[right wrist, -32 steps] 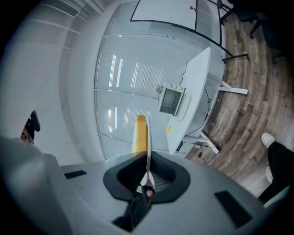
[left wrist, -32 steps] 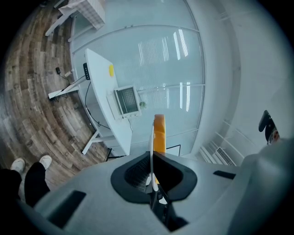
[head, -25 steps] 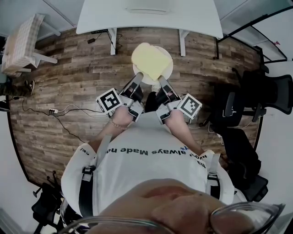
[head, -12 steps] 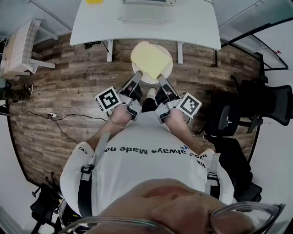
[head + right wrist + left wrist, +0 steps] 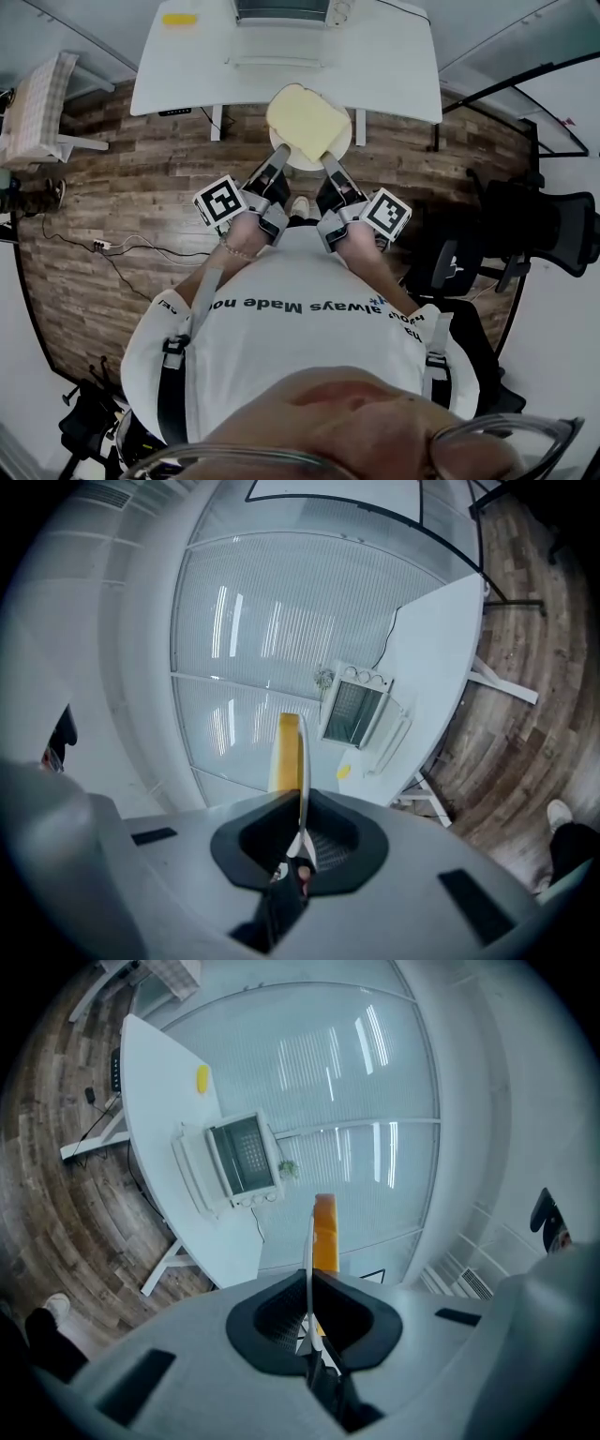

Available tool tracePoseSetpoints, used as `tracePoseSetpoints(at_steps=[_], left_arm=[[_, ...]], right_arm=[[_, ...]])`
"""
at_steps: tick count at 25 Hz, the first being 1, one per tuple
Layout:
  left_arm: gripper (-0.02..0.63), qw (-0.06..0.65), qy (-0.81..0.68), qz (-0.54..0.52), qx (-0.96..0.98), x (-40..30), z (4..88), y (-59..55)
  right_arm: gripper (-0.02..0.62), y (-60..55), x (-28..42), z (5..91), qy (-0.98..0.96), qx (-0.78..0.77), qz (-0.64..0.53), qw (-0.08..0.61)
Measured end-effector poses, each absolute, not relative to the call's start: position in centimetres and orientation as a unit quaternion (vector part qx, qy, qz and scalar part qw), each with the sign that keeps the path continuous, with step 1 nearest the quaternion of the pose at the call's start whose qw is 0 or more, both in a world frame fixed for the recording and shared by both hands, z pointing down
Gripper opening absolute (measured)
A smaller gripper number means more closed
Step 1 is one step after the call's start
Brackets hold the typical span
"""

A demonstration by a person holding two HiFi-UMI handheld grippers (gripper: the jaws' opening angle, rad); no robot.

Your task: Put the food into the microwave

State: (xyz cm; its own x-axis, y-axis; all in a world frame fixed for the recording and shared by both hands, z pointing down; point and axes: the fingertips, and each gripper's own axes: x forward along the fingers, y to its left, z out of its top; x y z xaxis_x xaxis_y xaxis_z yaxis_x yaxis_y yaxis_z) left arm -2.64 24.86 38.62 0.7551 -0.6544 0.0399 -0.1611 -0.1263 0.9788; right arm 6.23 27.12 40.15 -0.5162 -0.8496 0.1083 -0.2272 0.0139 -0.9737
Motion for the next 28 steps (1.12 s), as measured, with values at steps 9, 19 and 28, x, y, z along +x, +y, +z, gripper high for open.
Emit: tracePoseSetpoints(at_steps=[9,19,28], left_arm=[[0.018,0.602,-0.288,-0.219,0.711,0.1,39.4,20.9],[0.018,0.608,-0.282,-0.229,0.706,0.8,40.1,17.9],[0.018,0.6,-0.299,-0.212,0.711,-0.2,41.1,11.6]], right_arm=[[0.025,22.9,8.8,41.0,0.661,-0.403,-0.575,0.266],[0.025,19.9,9.5,41.9,0.658,-0.402,-0.578,0.267],[0.025,13.4,8.9,42.2,0.659,-0.403,-0.576,0.268]])
